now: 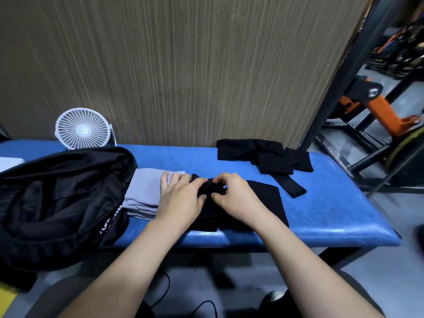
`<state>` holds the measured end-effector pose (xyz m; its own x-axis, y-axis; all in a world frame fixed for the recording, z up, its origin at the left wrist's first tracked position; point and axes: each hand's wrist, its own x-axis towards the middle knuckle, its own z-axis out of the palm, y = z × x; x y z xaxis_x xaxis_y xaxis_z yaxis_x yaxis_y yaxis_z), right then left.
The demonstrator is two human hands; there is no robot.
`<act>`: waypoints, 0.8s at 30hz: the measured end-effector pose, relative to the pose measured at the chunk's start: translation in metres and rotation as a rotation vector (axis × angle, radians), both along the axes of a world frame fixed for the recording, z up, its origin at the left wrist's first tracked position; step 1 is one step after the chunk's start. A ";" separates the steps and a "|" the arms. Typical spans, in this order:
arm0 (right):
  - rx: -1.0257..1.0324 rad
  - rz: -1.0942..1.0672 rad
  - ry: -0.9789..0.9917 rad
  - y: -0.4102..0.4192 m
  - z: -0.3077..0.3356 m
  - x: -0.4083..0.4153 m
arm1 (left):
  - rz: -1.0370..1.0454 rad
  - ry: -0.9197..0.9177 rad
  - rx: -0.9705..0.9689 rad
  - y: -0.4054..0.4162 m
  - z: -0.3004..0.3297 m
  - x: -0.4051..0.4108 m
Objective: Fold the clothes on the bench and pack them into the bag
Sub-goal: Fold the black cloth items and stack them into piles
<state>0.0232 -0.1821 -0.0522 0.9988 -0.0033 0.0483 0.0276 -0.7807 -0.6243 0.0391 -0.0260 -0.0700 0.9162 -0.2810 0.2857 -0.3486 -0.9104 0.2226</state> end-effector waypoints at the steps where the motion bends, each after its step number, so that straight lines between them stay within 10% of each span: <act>1: -0.015 0.000 0.006 0.001 0.000 -0.001 | -0.004 -0.003 0.005 0.000 0.000 0.000; 14: -0.409 0.167 -0.083 0.000 -0.002 -0.004 | -0.052 -0.042 0.083 -0.005 0.003 -0.004; 24: -0.157 -0.042 -0.120 -0.044 0.020 0.019 | -0.035 -0.032 0.001 -0.010 0.025 0.014</act>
<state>0.0422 -0.2260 -0.0322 0.9851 -0.0275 0.1699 0.0601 -0.8701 -0.4891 0.0534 -0.0361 -0.0445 0.8961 -0.3135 0.3141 -0.3875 -0.8977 0.2096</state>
